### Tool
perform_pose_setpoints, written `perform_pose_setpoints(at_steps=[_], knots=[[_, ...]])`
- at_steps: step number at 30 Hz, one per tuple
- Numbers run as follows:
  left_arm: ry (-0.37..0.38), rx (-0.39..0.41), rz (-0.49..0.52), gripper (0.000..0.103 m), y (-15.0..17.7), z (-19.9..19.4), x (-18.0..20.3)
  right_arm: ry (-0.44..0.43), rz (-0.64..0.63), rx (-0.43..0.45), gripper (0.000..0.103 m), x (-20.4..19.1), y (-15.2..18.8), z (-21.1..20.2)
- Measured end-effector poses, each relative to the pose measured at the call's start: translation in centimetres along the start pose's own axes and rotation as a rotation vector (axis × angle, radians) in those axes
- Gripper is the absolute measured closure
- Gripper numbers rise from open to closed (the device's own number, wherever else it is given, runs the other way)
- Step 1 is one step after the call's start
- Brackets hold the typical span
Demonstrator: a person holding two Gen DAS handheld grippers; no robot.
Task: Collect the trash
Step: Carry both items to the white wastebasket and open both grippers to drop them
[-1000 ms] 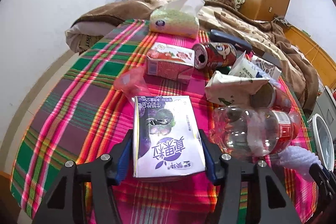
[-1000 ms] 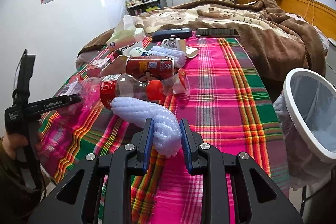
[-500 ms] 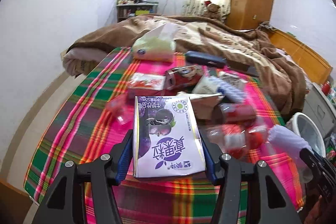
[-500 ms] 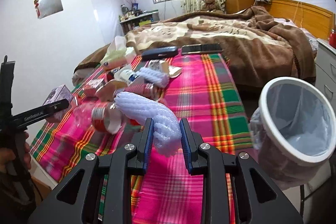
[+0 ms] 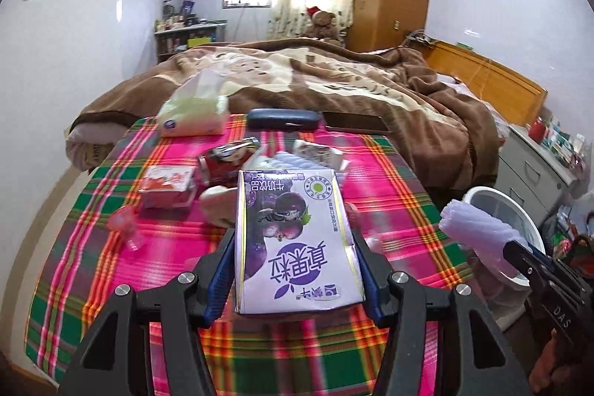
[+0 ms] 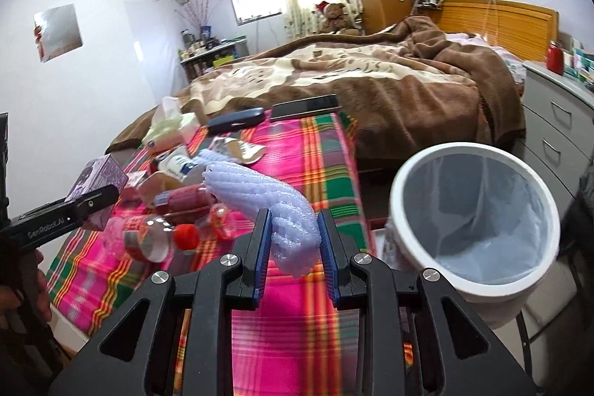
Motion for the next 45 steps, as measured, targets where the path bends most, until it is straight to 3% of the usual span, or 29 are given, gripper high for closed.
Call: perform_pose_setpoints(at_steps=[13, 26, 32, 41, 45], knots=[[0.154, 0.002, 0.139, 0.045, -1.8, 2.3, 10.3, 0.160, 0.075, 0.049, 0.077, 6.6, -1.8, -1.7], [0.380, -0.064, 0.254, 0.045, -0.4, 5.9, 22.9, 0.361, 0.095, -0.003, 0.077, 13.1, -1.1, -1.9], [0.435, -0.115, 0.297, 0.045, 0.8, 7.8, 26.8, 0.413, 0.094, -0.043, 0.077, 14.9, -0.7, -1.7], [0.447, -0.157, 0.328, 0.045, 1.9, 10.3, 29.4, 0.450, 0.095, -0.095, 0.075, 17.2, -0.3, -0.8], [0.458, -0.195, 0.324, 0.044, 2.2, 11.1, 30.2, 0.446, 0.108, -0.118, 0.068, 17.5, -0.1, -0.5]])
Point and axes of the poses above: each gripper's, at about its wrist camera, not at the fingertips, and z roughly the way its jaws point, x to its right, y to its underside, the point moved 5 cm from there along z, roughly the way its jaws point, and after that the axes turned 3 degrees about x, right-handed, at the moved point
